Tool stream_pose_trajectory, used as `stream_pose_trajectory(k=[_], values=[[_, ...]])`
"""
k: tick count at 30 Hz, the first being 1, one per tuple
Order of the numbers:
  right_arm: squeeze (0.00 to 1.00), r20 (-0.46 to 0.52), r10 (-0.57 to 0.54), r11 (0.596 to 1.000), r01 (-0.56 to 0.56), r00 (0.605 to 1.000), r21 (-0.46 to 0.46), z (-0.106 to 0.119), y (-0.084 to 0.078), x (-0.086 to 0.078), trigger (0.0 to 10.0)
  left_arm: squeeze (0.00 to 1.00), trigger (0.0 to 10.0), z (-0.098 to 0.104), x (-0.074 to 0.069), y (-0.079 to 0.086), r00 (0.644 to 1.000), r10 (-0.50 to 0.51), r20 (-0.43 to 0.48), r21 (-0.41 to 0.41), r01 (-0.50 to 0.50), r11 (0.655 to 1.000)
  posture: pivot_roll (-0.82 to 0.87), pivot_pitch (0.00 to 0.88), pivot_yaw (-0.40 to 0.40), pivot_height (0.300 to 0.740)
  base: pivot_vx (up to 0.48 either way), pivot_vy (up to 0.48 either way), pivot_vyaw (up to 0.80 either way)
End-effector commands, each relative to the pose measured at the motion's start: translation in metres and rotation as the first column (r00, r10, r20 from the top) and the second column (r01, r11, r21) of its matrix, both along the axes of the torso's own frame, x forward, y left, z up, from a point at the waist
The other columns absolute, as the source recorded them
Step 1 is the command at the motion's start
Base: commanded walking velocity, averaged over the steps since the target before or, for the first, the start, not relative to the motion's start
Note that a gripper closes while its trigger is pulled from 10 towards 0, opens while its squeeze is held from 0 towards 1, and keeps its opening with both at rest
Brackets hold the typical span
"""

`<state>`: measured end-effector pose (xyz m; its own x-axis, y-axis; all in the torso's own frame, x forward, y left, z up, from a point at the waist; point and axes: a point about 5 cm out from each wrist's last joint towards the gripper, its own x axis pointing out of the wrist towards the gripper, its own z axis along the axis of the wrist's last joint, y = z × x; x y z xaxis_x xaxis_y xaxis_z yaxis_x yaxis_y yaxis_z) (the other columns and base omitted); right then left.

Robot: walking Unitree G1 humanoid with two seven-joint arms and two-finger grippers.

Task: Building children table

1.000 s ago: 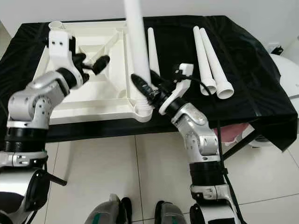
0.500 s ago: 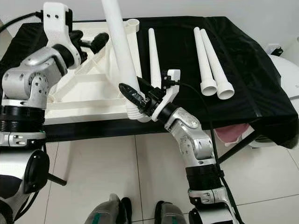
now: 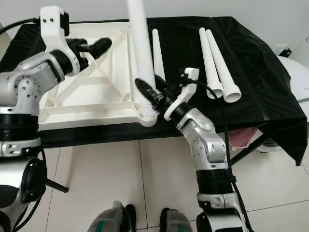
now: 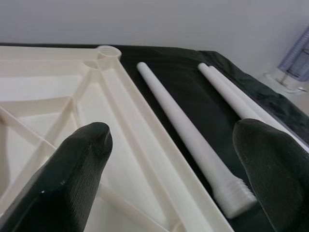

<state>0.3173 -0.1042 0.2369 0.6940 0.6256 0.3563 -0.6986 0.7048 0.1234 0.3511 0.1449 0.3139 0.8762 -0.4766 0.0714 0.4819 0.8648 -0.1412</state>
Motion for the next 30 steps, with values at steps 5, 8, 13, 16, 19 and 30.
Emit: stream_pose_trajectory(k=[5,8,13,16,19,30], values=[[0.0,0.014,0.012,1.0,-0.011,1.0,-0.018,0.001,0.002,0.003,10.0,0.0,10.0,0.014,-0.021,-0.029,0.947,-0.316,0.056,-0.038,0.318,0.947,-0.03,0.131,0.013,0.74,0.0,0.0,0.0],[0.0,0.017,0.022,0.999,-0.022,1.0,-0.03,0.001,0.004,0.004,10.0,0.0,10.0,0.026,-0.027,-0.04,0.92,-0.384,0.082,-0.101,0.391,0.915,-0.02,0.132,0.01,0.74,0.0,0.0,0.0],[0.0,0.027,0.061,0.997,-0.059,0.998,-0.059,0.001,0.007,0.005,10.0,0.0,10.0,0.044,-0.036,-0.053,0.873,-0.473,0.117,-0.144,0.486,0.862,-0.02,0.129,-0.001,0.74,0.0,0.0,0.0],[0.0,0.038,0.089,0.993,-0.086,0.995,-0.083,0.002,0.009,0.005,10.0,0.0,10.0,0.048,-0.037,-0.059,0.853,-0.509,0.112,-0.16,0.521,0.839,-0.02,0.127,-0.003,0.74,0.0,0.0,0.0],[0.0,0.055,0.122,0.989,-0.116,0.991,-0.096,0.005,0.011,0.004,10.0,0.0,10.0,0.047,-0.036,-0.063,0.847,-0.524,0.092,-0.163,0.532,0.831,-0.02,0.124,-0.006,0.74,0.0,0.0,0.0],[0.0,0.101,0.131,0.987,-0.12,0.986,-0.107,0.013,0.01,0.003,10.0,0.0,10.0,0.031,-0.015,-0.058,0.911,-0.411,-0.027,-0.093,0.407,0.909,-0.04,0.111,0.003,0.74,0.0,0.0,0.0]])
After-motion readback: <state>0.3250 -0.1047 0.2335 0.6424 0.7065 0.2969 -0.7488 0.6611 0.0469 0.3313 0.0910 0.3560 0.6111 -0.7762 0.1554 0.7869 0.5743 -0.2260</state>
